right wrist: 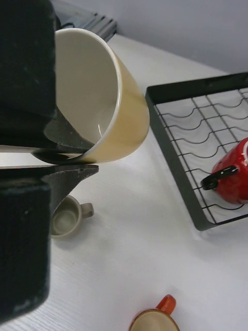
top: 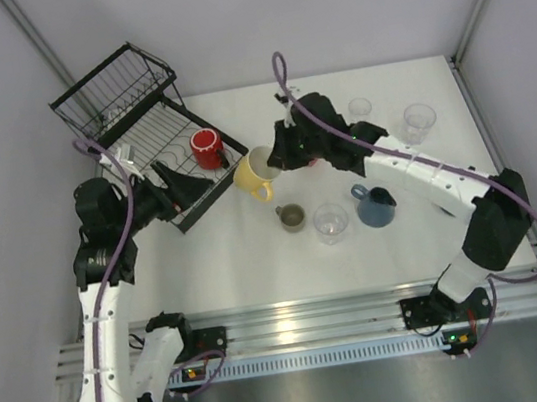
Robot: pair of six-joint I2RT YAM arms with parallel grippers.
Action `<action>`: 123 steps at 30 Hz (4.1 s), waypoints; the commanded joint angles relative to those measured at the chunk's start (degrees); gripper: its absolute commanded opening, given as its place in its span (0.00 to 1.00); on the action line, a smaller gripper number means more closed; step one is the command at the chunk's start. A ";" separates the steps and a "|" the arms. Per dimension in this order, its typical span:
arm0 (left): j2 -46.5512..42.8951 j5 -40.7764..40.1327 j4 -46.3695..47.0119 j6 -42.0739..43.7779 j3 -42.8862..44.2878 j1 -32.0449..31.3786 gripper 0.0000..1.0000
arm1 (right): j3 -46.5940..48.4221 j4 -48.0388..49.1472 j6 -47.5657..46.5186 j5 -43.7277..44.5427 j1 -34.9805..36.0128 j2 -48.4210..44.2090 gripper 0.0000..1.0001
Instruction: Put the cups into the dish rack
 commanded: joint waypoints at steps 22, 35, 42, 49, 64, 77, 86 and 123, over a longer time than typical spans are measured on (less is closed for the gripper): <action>-8.75 12.03 43.02 -35.01 -18.22 -4.99 0.90 | -27.49 57.80 13.45 -11.81 -6.59 -24.27 0.00; -4.11 -4.40 63.65 -34.94 -22.18 -28.18 0.92 | -33.47 58.16 14.68 -8.20 -6.24 -33.69 0.00; 2.85 -6.76 70.53 -28.87 -20.86 -34.96 0.87 | -36.63 72.03 22.05 -12.68 -6.24 -29.57 0.00; 1.36 -8.35 71.67 -25.35 -22.00 -34.87 0.87 | -37.60 81.08 27.69 -16.02 -5.54 -26.31 0.00; 4.34 -8.36 79.59 -31.32 -26.31 -34.96 0.75 | -41.30 81.47 21.46 -12.69 -0.09 -23.85 0.00; 3.55 -7.74 80.02 -36.16 -29.13 -35.75 0.54 | -39.45 81.18 16.53 -13.64 0.18 -19.46 0.00; 4.16 -7.66 82.84 -40.11 -28.51 -35.58 0.00 | -40.07 89.20 19.35 -19.97 0.44 -14.01 0.00; 9.69 -70.30 2.95 8.82 5.67 -34.70 0.00 | -51.67 31.82 2.82 0.32 -0.96 -54.59 0.80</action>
